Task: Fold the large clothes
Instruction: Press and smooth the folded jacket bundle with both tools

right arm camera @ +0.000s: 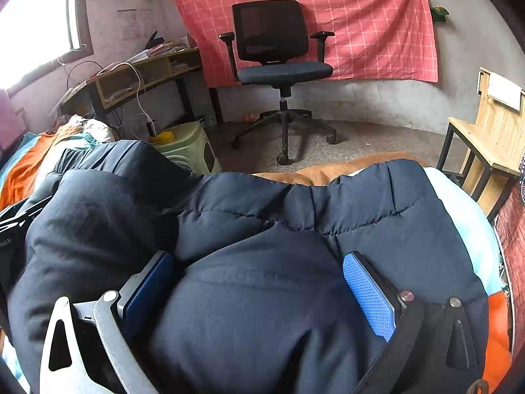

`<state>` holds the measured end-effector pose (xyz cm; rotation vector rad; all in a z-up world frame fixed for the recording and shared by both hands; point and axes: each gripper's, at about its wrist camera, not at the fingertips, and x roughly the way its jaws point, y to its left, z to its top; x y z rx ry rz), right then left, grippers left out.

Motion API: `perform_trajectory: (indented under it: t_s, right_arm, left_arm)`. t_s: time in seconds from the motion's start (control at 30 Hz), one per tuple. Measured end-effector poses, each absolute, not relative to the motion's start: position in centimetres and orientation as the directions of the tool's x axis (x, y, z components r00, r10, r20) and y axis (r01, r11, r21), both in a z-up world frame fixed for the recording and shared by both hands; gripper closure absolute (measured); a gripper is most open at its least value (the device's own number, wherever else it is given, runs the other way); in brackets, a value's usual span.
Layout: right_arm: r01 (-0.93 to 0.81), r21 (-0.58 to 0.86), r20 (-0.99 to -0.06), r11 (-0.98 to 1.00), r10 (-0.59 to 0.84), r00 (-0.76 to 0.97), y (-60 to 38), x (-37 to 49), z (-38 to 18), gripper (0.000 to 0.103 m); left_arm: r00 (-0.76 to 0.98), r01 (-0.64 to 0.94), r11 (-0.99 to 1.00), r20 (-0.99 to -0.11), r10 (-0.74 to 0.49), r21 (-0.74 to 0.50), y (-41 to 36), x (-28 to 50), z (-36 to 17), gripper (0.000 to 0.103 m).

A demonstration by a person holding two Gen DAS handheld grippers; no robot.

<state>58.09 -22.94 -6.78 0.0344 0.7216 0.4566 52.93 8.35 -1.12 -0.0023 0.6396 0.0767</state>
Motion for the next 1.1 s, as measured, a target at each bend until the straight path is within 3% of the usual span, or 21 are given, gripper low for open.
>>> perform_trajectory:
  t_s: [0.4,0.57,0.87,1.1]
  right_arm:
    - [-0.344,0.115,-0.595,0.932,0.341,0.727,-22.8,56.2,-6.4,0.000]
    - [-0.295,0.115,-0.555,0.948,0.308,0.773,-25.1,54.6,-5.0,0.000]
    - [-0.181,0.066,-0.535,0.981,0.188,0.823,-30.9,53.2,-3.8,0.000]
    - [-0.204,0.046,-0.521,0.978,0.198,0.830,-33.3,51.9,-3.0,0.000]
  left_arm:
    - [0.779,-0.078,0.995,-0.619,0.098,0.060,8.6,52.3,-0.7,0.001]
    - [0.807,-0.091,0.995,-0.582,0.100,0.044,11.0,50.2,0.7,0.001]
    - [0.773,-0.115,0.993,-0.630,0.068,-0.034,17.0,47.5,1.0,0.001]
    - [0.733,-0.057,0.995,-0.680,-0.015,-0.083,18.5,46.1,0.7,0.001]
